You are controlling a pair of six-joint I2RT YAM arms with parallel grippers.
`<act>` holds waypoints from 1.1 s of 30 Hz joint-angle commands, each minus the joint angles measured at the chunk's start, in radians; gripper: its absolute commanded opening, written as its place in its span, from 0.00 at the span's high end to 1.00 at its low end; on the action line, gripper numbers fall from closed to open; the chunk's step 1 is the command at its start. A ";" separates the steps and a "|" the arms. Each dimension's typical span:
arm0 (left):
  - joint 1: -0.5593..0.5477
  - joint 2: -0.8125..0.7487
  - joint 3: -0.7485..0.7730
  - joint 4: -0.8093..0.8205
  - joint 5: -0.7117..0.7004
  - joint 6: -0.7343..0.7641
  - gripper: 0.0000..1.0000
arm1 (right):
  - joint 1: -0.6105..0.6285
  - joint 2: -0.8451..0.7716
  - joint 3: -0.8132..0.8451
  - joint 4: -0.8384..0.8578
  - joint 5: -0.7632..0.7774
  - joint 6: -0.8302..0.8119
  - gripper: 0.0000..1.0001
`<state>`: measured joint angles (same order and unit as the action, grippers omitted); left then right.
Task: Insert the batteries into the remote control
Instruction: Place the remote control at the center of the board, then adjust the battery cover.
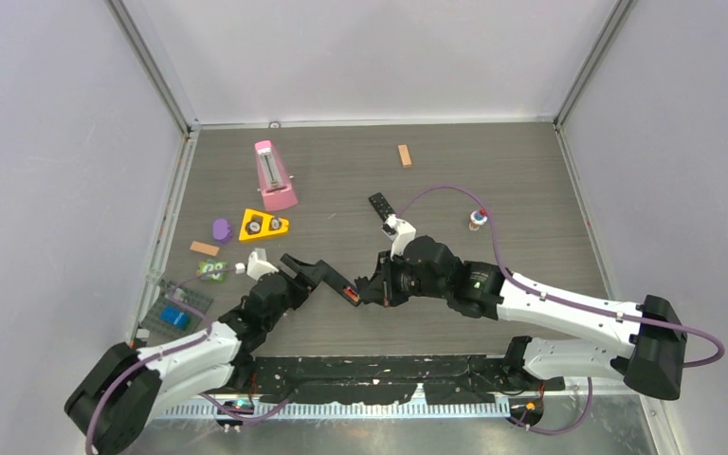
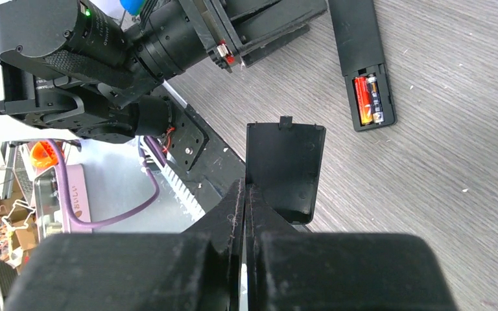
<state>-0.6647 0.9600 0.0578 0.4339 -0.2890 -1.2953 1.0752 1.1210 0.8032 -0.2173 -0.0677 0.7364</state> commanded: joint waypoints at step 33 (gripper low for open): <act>-0.013 -0.611 0.426 -0.207 1.146 0.851 0.18 | -0.060 -0.192 0.014 0.336 -0.707 0.112 0.95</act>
<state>-0.6739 0.2687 0.3790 0.1913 0.6323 -0.5591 1.0187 0.9550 0.8009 0.0429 -0.6807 0.8307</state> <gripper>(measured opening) 0.814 0.059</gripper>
